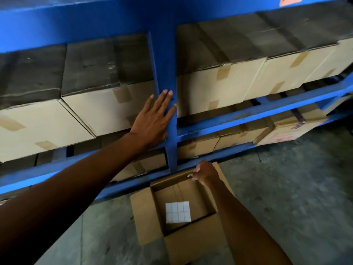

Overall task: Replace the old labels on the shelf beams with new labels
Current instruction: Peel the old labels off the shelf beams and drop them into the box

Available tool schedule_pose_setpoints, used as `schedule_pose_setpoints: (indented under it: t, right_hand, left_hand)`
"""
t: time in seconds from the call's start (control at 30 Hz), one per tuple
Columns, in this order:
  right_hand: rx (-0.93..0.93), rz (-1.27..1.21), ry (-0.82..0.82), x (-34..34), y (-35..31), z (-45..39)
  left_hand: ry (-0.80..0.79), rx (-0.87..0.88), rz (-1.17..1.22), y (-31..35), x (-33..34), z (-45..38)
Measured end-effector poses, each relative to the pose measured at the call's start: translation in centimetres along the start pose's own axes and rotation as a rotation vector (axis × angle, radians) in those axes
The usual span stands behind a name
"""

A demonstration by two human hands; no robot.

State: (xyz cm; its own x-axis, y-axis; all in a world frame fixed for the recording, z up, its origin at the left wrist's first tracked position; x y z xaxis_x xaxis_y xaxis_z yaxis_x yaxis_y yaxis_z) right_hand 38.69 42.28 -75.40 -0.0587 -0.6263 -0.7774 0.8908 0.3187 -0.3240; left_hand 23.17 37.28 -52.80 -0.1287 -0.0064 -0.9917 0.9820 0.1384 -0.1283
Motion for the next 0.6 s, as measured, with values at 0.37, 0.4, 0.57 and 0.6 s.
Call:
schedule_pose_setpoints:
  t: [0.37,0.4,0.57,0.6]
  right_hand:
    - [0.000,-0.087,-0.022,0.4,-0.1,-1.6]
    - [-0.014,-0.111,-0.009,-0.4,-0.6,-1.4]
    - [-0.131,-0.231,0.294,-8.8,-6.1,1.2]
    - [-0.154,-0.281,0.391,-11.0,-7.7,2.5]
  left_hand:
    - [0.012,0.018,-0.142,-0.6,1.0,0.0]
    - [0.002,0.028,-0.124,-0.5,0.6,0.0]
    - [0.123,0.034,0.090,-2.0,-3.8,2.3]
    - [0.171,0.037,0.100,-2.8,-5.1,3.0]
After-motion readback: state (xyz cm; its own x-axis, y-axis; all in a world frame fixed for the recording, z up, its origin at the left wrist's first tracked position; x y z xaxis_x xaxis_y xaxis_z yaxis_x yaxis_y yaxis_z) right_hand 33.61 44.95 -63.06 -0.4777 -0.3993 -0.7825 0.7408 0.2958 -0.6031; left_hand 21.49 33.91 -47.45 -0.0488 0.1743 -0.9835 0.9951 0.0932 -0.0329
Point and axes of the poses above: each hand's wrist, its own z-axis away from the middle knuckle, its own x-axis out of the palm, y = z × x, the point moved 9 cm from there along -z, towards the middle knuckle, and after that the axes turned 14 degrees about z, right-handed, at the moved point
